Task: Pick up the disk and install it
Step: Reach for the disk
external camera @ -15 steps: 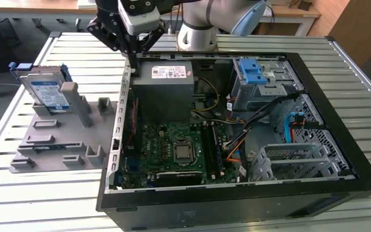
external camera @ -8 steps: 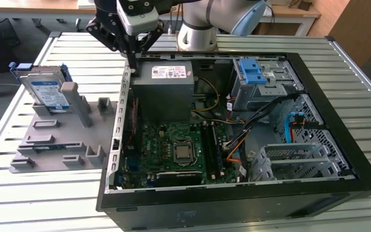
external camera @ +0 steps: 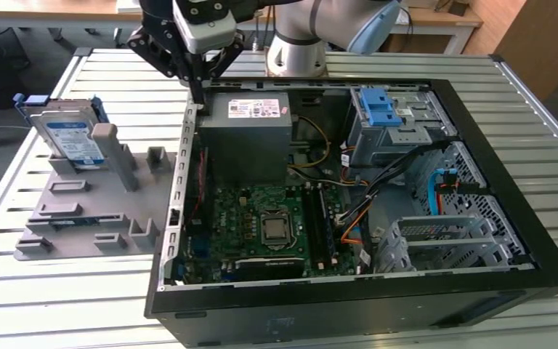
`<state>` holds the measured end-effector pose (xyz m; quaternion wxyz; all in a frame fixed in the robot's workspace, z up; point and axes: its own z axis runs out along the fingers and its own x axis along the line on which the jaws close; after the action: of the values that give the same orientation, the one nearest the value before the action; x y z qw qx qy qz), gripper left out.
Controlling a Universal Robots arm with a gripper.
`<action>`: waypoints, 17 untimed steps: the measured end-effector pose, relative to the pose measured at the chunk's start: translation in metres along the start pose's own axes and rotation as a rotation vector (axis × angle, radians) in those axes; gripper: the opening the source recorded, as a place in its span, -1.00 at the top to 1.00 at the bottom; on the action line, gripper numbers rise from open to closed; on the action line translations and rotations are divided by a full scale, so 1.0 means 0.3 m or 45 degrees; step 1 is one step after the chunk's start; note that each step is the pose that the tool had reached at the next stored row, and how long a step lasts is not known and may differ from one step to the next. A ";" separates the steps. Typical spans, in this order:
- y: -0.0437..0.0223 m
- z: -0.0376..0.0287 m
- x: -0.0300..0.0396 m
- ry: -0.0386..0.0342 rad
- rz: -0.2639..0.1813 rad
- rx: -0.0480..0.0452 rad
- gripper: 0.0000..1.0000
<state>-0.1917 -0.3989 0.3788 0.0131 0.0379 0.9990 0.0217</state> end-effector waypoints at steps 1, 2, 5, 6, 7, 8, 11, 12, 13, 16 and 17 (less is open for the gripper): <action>0.000 0.000 0.001 0.0000 0.000 0.000 0.78; 0.000 0.000 0.002 0.0000 0.000 0.000 0.78; 0.000 0.001 0.005 -0.0001 0.000 0.000 0.78; -0.001 0.002 0.006 0.0000 0.000 0.000 0.78; -0.001 0.002 0.007 0.0001 0.000 0.000 0.78; -0.001 0.002 0.007 0.0001 0.000 0.000 0.78; -0.001 0.003 0.010 0.0001 0.000 0.000 0.78; -0.001 0.003 0.010 0.0002 0.000 0.000 0.78; -0.001 0.004 0.010 0.0003 0.000 0.000 0.78; -0.001 0.005 0.013 0.0002 0.000 0.000 0.78; -0.001 0.006 0.013 0.0003 0.000 0.000 0.78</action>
<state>-0.1957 -0.3989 0.3771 0.0129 0.0379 0.9990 0.0217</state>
